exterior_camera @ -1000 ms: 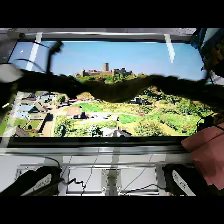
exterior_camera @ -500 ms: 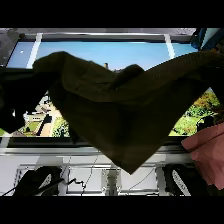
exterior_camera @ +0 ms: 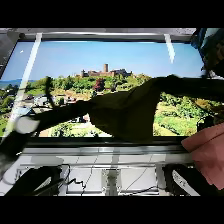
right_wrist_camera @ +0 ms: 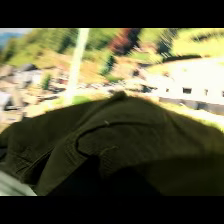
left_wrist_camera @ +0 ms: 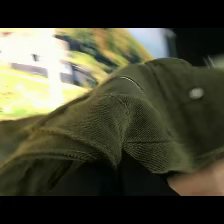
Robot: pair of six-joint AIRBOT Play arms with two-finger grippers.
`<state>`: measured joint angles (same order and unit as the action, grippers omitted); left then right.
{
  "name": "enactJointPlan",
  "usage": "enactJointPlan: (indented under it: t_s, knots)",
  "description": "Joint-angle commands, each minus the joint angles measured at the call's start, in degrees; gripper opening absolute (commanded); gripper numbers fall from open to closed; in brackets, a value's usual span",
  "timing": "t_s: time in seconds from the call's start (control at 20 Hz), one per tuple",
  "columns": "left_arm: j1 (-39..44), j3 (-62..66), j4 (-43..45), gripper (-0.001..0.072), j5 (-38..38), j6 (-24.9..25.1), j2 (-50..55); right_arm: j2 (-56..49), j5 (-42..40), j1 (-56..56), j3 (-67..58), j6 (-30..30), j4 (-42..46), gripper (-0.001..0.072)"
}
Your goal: Fold the clothes and pants, and hang the long-sleeved shirts on hangers.
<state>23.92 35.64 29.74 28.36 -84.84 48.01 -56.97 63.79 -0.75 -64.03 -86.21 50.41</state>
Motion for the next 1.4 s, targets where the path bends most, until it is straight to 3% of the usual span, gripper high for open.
enactJointPlan:
  t_s: [0.0,0.25,0.45,0.55,0.7,0.8,1.0,1.1,1.35]
  knots:
    - [5.68,-1.33,-4.72,0.0037,-23.87,-1.05,12.41,-12.83,-8.74,0.0,5.11,-0.09,-0.61,0.0023]
    - [3.96,11.41,7.72,0.0037,-24.9,0.42,21.64,-16.9,-17.0,0.0,1.92,-0.07,-2.32,0.0023]
    - [3.13,15.87,11.87,0.0037,-22.03,0.42,21.59,-16.85,-9.64,0.0,-3.78,0.22,-1.73,0.0023]
    - [2.84,15.85,12.31,0.0037,-12.39,0.42,21.05,-16.83,-1.55,0.0,-5.88,0.35,0.81,0.0023]
    - [1.09,15.85,15.61,0.0037,8.35,0.42,21.05,-16.79,12.41,0.0,-7.1,3.19,5.88,0.0023]
    - [-0.9,15.85,20.09,0.0037,18.99,0.42,21.05,-16.17,16.76,-0.02,-6.86,5.05,7.1,0.0023]
    - [-7.26,15.82,21.4,0.0037,30.08,0.94,21.05,-8.57,15.02,0.0,-0.72,5.77,7.3,0.0023]
    - [-9.09,15.82,21.29,0.0037,34.82,3.98,21.05,-3.06,12.52,-0.02,6.08,5.64,7.23,0.0023]
    - [-8.13,15.76,21.46,0.0037,35.3,4.37,21.94,5.35,0.39,-0.02,28.15,1.22,0.63,0.0023]
